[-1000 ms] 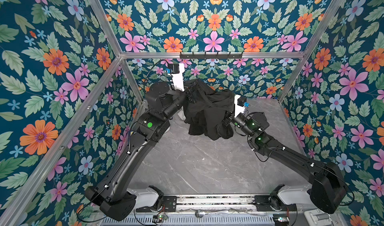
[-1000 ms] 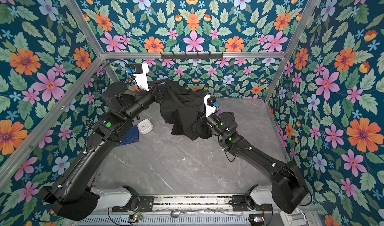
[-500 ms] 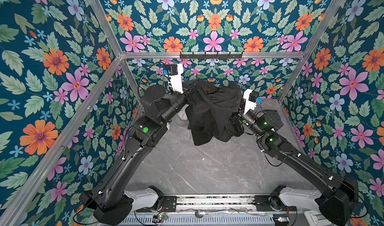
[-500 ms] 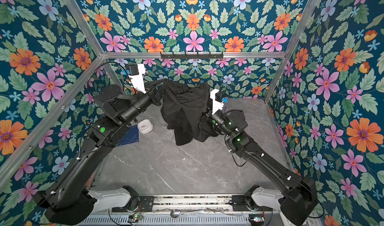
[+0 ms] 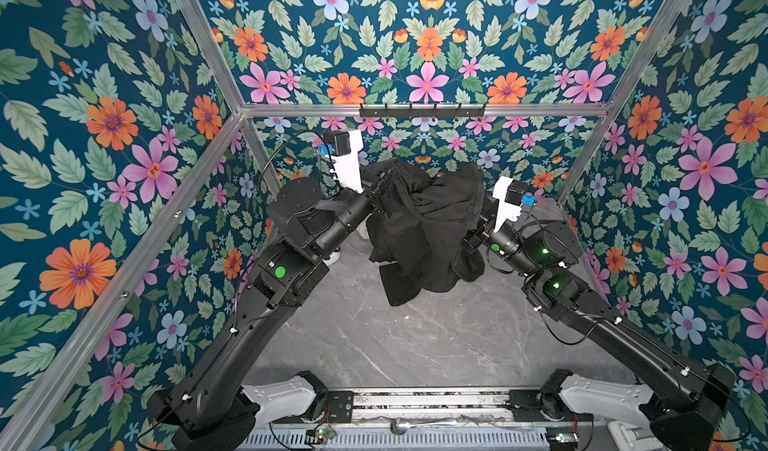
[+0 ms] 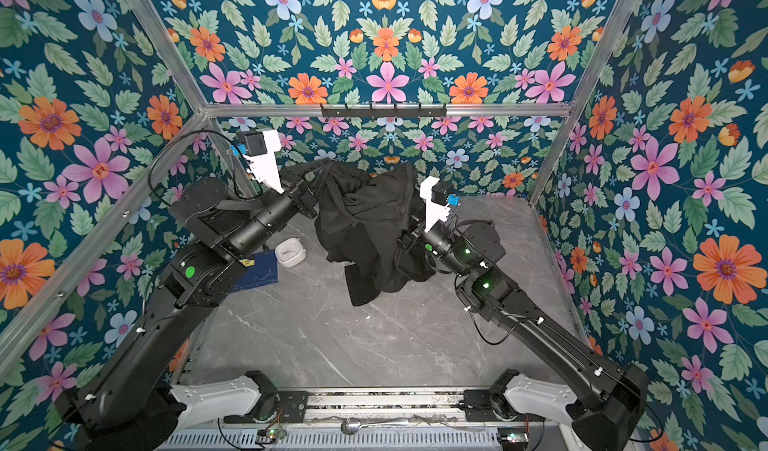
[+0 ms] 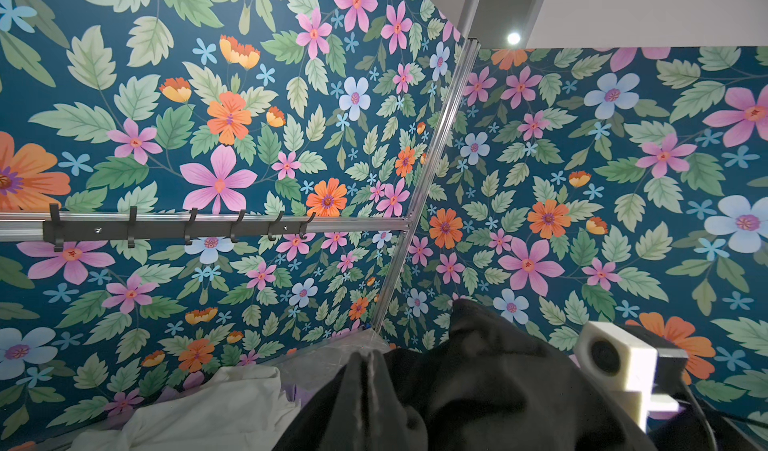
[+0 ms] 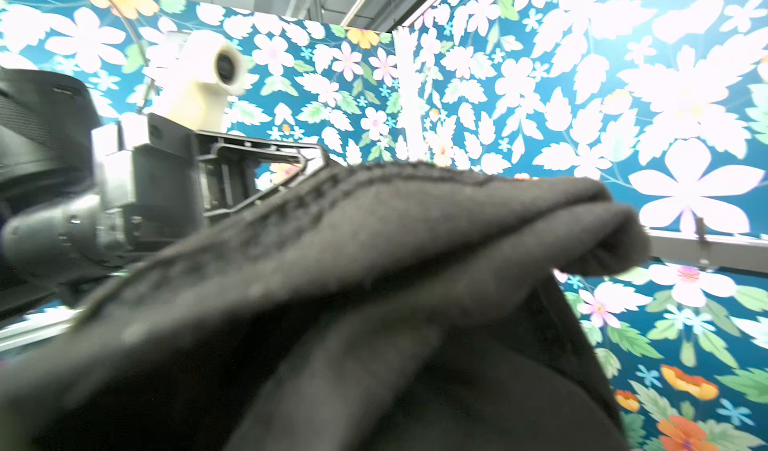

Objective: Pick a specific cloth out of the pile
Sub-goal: 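Lift the black garment high with both grippers, drawing it toward the robot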

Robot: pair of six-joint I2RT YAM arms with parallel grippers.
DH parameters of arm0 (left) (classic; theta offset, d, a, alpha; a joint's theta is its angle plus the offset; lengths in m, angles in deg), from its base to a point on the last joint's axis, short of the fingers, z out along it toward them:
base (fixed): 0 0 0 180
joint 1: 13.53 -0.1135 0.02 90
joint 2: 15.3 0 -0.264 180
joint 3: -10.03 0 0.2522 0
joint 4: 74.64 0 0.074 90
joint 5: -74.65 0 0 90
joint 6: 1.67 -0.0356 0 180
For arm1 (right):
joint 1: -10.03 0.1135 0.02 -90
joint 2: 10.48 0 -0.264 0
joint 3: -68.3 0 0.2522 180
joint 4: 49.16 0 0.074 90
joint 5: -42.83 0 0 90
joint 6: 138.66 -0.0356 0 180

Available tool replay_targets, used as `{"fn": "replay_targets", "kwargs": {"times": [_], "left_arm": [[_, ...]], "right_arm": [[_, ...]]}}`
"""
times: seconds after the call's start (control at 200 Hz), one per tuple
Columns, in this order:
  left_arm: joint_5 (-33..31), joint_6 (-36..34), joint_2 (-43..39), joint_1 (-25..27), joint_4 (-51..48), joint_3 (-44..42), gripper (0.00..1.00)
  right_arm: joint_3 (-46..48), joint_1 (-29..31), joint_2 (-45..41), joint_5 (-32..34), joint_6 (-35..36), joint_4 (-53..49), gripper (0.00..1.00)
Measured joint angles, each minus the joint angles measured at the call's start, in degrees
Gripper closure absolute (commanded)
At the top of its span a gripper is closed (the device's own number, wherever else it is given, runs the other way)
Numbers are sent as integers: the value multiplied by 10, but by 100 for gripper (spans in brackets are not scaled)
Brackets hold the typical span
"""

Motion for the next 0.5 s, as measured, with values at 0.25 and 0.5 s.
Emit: {"fn": "replay_targets", "kwargs": {"times": [0.25, 0.5], "left_arm": [[-13, 0, -11, 19, -4, 0, 100], [-28, 2, -27, 33, 0, -49, 100]], "right_arm": [[3, 26, -21, 8, 17, -11, 100], [51, 28, -57, 26, 18, -19, 100]]}}
